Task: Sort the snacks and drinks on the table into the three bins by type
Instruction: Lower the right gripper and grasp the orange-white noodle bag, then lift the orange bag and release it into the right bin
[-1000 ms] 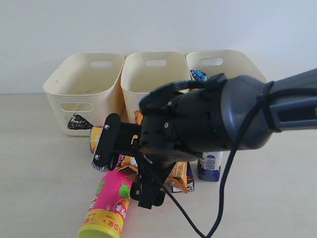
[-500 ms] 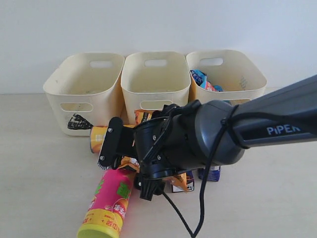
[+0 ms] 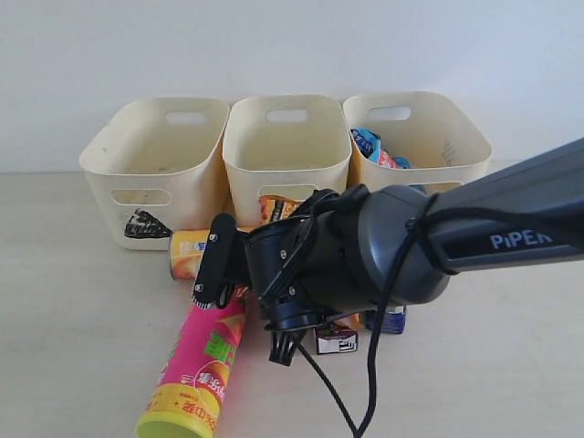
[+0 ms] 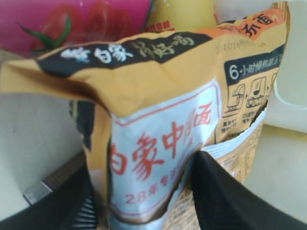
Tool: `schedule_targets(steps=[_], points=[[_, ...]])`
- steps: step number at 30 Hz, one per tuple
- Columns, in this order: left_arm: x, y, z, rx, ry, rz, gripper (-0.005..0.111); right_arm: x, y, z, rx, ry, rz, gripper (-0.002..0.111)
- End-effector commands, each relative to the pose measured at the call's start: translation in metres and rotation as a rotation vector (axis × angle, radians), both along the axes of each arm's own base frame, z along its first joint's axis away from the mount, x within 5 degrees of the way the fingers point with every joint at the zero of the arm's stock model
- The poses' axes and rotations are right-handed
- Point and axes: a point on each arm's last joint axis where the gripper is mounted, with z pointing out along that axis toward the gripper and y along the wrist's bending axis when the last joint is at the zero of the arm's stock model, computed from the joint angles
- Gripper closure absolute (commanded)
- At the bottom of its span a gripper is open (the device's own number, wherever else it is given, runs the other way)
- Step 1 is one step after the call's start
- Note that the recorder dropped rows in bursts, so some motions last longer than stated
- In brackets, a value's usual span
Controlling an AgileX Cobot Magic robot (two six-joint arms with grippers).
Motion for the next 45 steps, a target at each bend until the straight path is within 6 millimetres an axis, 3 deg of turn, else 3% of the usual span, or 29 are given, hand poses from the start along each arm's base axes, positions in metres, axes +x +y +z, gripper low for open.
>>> schedule_targets(steps=[1,7,23,33,37,45], points=[[0.000,0.000,0.002,-0.008,-0.020,0.003,0.103,0.001,-0.006,0.003,-0.039,-0.013,-0.045,0.108],[0.000,0.000,0.002,-0.008,-0.020,0.003,0.103,0.000,-0.006,0.008,-0.034,-0.025,-0.043,0.108],[0.000,0.000,0.002,-0.008,-0.020,0.003,0.103,-0.020,-0.021,0.102,0.165,-0.141,-0.010,0.108],[0.000,0.000,0.002,-0.008,-0.020,0.003,0.103,-0.032,-0.054,0.160,0.234,-0.244,-0.052,0.108],[0.000,0.000,0.002,-0.008,-0.020,0.003,0.103,-0.023,-0.075,0.179,0.317,-0.281,-0.070,0.108],[0.000,0.000,0.002,-0.008,-0.020,0.003,0.103,0.021,-0.118,0.187,0.499,-0.325,-0.133,0.108]])
